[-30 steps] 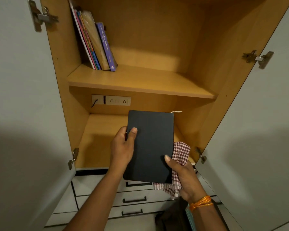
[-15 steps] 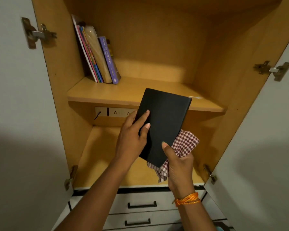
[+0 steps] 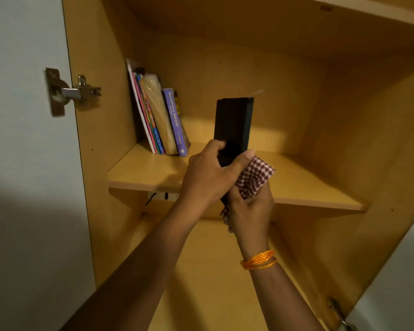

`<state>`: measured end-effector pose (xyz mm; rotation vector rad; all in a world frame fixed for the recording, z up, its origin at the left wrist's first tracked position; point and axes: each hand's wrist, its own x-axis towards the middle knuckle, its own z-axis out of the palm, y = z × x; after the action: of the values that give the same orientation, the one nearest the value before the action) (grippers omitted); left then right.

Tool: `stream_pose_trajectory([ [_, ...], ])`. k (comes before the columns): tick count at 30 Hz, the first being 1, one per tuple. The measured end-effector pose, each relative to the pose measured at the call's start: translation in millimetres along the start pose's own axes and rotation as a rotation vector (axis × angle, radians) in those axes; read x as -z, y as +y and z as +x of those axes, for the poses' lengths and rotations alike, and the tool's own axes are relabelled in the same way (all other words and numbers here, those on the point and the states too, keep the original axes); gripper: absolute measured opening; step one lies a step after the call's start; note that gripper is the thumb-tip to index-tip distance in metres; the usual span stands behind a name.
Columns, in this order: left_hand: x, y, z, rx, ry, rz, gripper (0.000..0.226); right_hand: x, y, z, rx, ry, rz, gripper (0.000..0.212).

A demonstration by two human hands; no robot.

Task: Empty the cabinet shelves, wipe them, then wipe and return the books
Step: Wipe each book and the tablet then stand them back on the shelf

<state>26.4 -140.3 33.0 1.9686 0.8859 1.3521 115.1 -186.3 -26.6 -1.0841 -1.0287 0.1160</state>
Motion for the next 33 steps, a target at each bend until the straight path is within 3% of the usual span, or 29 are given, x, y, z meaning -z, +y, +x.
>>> stream_pose_trajectory([
  [8,25,-18,86,0.141,0.050,0.044,0.034,-49,23,64,0.087,-0.303,-0.048,0.032],
  [10,25,-29,102,0.197,0.023,0.008,0.035,-57,35,79,0.028,-0.392,-0.092,0.037],
  [14,18,-50,119,0.258,0.018,0.005,0.037,-73,63,110,0.018,-0.625,-0.288,0.072],
  [19,6,-69,139,0.289,0.037,0.027,0.050,-89,86,154,-0.020,-0.789,-0.471,0.080],
  [21,4,-76,152,0.304,0.042,0.023,0.050,-96,94,171,-0.007,-0.829,-0.501,0.089],
  [27,-8,-104,188,0.320,0.076,0.013,0.067,-119,131,206,0.027,-0.862,-0.499,0.087],
  [33,-12,-129,219,0.336,0.080,0.125,0.061,-142,158,228,0.015,-0.820,-0.427,0.094],
])
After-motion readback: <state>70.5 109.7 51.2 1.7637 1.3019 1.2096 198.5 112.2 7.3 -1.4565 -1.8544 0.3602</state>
